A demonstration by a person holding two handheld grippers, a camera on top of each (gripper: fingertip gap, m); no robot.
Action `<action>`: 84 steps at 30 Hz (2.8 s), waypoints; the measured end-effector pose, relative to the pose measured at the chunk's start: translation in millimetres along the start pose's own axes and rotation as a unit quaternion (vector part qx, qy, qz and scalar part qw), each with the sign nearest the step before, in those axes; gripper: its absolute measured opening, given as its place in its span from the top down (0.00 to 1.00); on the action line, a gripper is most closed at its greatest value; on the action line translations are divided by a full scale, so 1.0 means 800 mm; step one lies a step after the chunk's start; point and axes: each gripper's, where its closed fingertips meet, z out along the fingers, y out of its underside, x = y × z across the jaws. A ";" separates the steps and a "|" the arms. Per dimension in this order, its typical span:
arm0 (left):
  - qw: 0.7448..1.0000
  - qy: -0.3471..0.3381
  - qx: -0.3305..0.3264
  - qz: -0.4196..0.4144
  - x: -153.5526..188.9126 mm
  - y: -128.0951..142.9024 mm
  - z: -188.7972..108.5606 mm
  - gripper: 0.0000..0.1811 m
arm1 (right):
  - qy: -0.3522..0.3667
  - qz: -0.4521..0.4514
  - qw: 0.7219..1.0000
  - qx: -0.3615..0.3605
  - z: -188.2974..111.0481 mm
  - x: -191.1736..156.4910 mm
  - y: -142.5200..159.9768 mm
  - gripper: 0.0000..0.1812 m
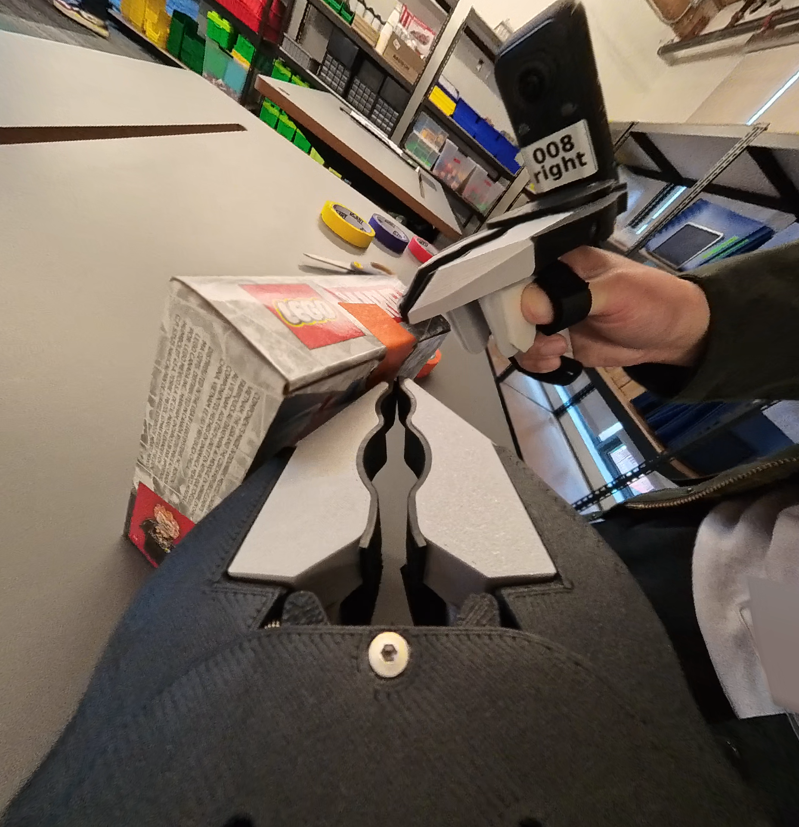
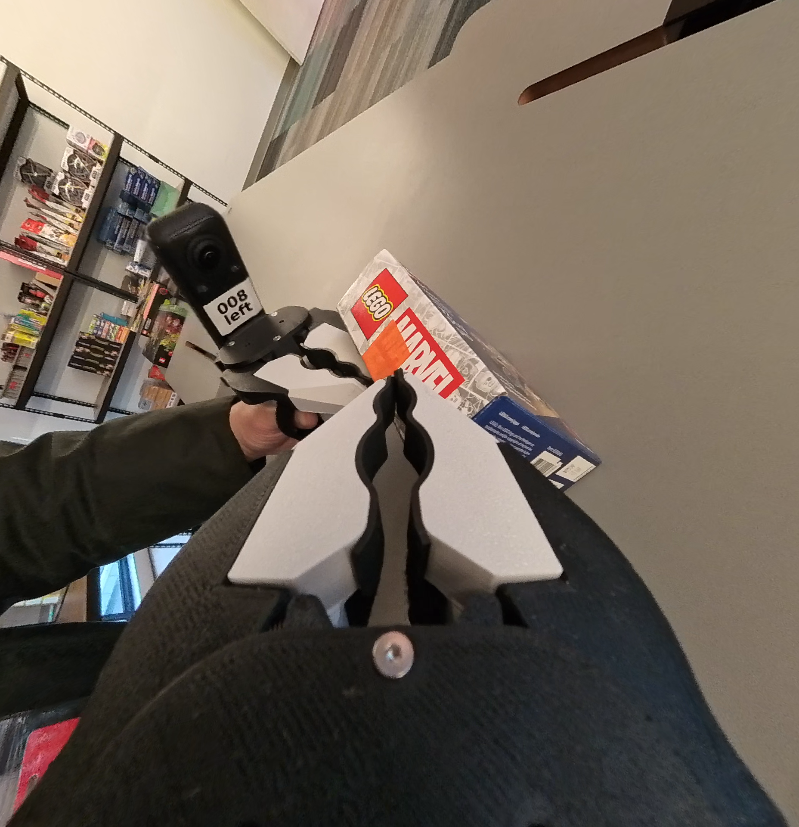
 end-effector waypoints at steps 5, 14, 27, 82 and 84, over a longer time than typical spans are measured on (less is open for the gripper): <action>0.999 -0.021 -0.031 -0.010 -0.016 0.026 -0.004 1.00 | -0.001 -0.001 1.000 -0.004 0.000 -0.002 0.002 1.00; 0.999 0.003 -0.035 0.021 0.007 0.009 0.007 1.00 | -0.002 -0.002 1.000 -0.002 0.000 -0.004 0.004 1.00; 0.999 -0.017 -0.032 -0.003 -0.007 0.013 -0.024 1.00 | -0.008 -0.001 1.000 -0.001 0.000 -0.003 0.003 1.00; 0.984 0.007 -0.174 0.046 -0.004 -0.049 0.004 1.00 | -0.023 0.008 1.000 -0.002 -0.002 -0.001 -0.002 1.00; 0.985 0.023 -0.171 -0.029 -0.004 -0.041 0.008 1.00 | -0.017 0.004 1.000 -0.001 -0.002 0.000 -0.003 1.00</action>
